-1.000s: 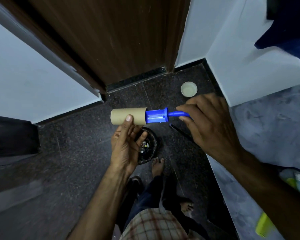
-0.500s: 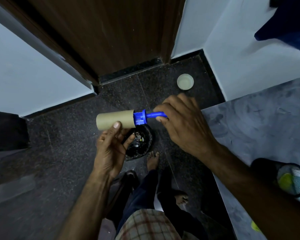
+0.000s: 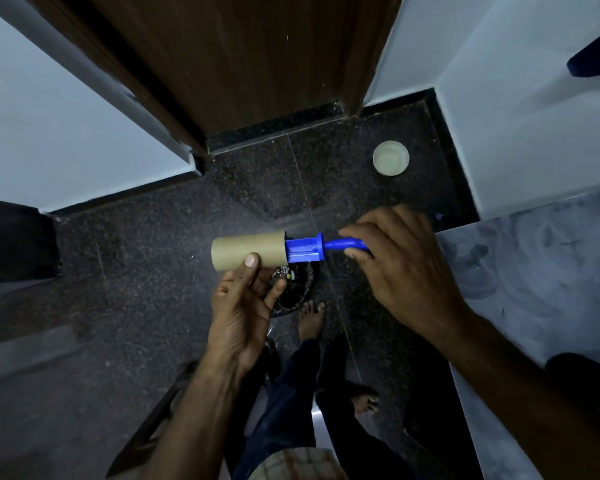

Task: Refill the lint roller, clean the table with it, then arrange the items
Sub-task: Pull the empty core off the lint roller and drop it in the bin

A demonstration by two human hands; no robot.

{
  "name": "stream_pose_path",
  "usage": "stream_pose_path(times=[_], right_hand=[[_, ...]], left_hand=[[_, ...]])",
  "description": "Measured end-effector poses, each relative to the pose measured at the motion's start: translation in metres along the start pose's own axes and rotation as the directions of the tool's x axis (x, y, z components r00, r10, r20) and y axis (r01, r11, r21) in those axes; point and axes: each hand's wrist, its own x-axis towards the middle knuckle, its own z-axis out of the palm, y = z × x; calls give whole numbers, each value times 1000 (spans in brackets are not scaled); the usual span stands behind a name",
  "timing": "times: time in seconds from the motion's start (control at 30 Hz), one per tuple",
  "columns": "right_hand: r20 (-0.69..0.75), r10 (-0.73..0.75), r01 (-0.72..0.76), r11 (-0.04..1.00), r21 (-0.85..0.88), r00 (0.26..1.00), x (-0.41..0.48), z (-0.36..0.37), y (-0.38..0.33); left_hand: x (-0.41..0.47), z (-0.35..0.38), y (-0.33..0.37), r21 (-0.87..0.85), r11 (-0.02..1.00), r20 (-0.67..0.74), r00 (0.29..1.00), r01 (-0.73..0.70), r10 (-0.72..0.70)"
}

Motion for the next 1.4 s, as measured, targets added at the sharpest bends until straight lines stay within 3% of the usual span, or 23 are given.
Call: stream_pose_path(times=[0.2,0.43,0.53,0.7,0.87,0.97,1.2,1.4], right_hand=[[-57,-96,91,992,-88,994,10,23,4],[175,-68,80,994,-67,982,13,53,4],[206,-54,73,994,-86,977,11,59,5],[166,-71,85,993,-82,984,5,67,6],[57,86,-87,996,13,995,-3,65,11],[11,118,-118,985,125,993,-10,63,7],[-21,208,-200,958,207,978,-28,93,-6],[-41,274,-257,937,234,961,-47,122,-10]], left_hand=[[11,-13,-8,19,1000,-184,983,4,0],[21,-43,-18,41,999,-272,962,-13,24],[25,-54,-23,39,998,-300,952,-43,53],[32,-66,-40,-60,997,-346,938,-55,31],[51,-86,-59,-245,965,-456,889,-98,-26],[78,-105,-83,-218,975,-492,867,-36,-78],[174,-174,-159,-85,978,-577,792,188,-202],[244,-215,-201,1,967,-575,791,255,-208]])
